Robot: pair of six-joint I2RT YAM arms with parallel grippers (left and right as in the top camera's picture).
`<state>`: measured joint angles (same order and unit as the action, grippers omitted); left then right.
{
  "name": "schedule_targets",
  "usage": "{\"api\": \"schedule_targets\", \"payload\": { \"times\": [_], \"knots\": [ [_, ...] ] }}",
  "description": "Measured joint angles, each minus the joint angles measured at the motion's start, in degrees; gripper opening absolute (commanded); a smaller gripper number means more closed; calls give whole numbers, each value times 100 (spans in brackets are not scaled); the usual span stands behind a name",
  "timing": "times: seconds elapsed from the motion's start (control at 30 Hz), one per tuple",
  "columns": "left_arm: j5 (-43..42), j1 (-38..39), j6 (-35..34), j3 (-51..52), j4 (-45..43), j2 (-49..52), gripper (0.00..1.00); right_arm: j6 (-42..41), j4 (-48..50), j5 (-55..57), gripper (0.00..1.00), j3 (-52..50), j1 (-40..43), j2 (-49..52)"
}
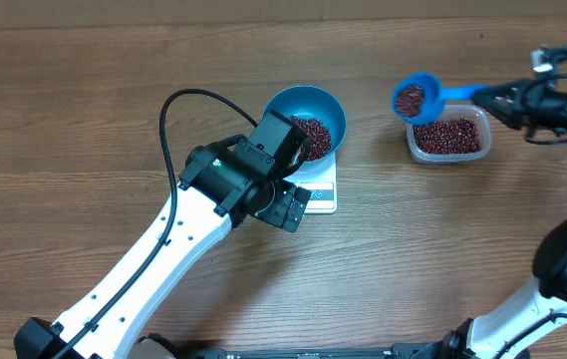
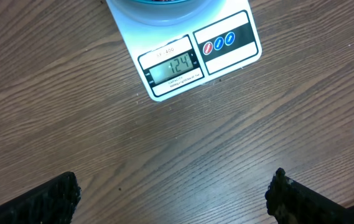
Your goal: Scoop item into bowl and weigh 150g on scale
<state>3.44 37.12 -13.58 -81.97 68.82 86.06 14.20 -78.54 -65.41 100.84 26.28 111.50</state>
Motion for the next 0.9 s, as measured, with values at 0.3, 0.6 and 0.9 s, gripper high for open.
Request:
{"api": "schedule_targets", "payload": {
  "times": [0.3,0.6,0.9],
  "knots": [
    [0,0,0,0,-4,0,100,-297,1412,-168,4,-4,-1460,0],
    [2,0,0,0,-2,0,100,-629,2463,149,4,-2,-2363,0],
    [2,0,0,0,-2,0,100,-498,2870,485,4,-2,-2802,0]
  ]
}}
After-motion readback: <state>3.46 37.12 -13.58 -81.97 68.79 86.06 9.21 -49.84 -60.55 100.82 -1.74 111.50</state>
